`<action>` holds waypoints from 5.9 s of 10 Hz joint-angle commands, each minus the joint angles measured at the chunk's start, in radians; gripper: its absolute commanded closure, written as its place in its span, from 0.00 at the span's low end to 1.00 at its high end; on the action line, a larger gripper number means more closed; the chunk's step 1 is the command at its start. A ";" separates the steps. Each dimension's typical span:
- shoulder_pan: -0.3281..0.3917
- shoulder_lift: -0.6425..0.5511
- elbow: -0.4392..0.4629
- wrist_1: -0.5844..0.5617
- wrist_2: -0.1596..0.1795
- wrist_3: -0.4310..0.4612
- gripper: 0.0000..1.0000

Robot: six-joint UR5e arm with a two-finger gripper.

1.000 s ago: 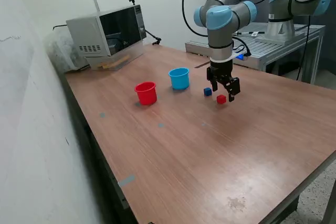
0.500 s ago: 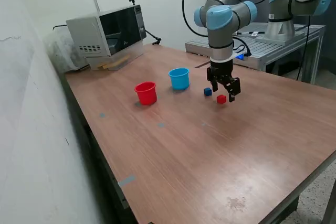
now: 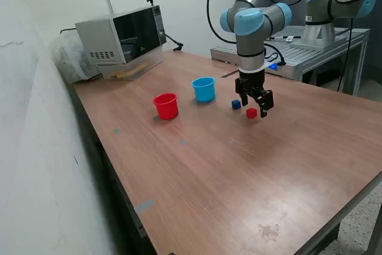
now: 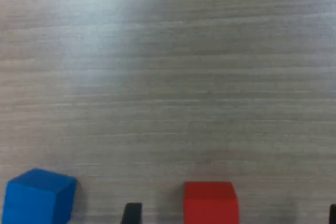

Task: Place red objects in the red bin, and blue objects in the blue bin.

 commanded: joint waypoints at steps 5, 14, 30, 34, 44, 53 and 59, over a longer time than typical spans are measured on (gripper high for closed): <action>-0.003 0.003 0.001 0.000 0.000 -0.001 0.00; -0.003 0.022 -0.003 -0.014 0.014 -0.001 0.00; -0.015 -0.138 -0.110 0.070 0.005 -0.032 1.00; -0.042 -0.128 -0.310 0.159 0.002 -0.073 1.00; -0.294 0.061 -0.481 0.165 -0.024 -0.092 1.00; -0.296 0.128 -0.457 0.161 -0.023 -0.099 1.00; -0.306 0.148 -0.549 0.153 -0.024 -0.131 1.00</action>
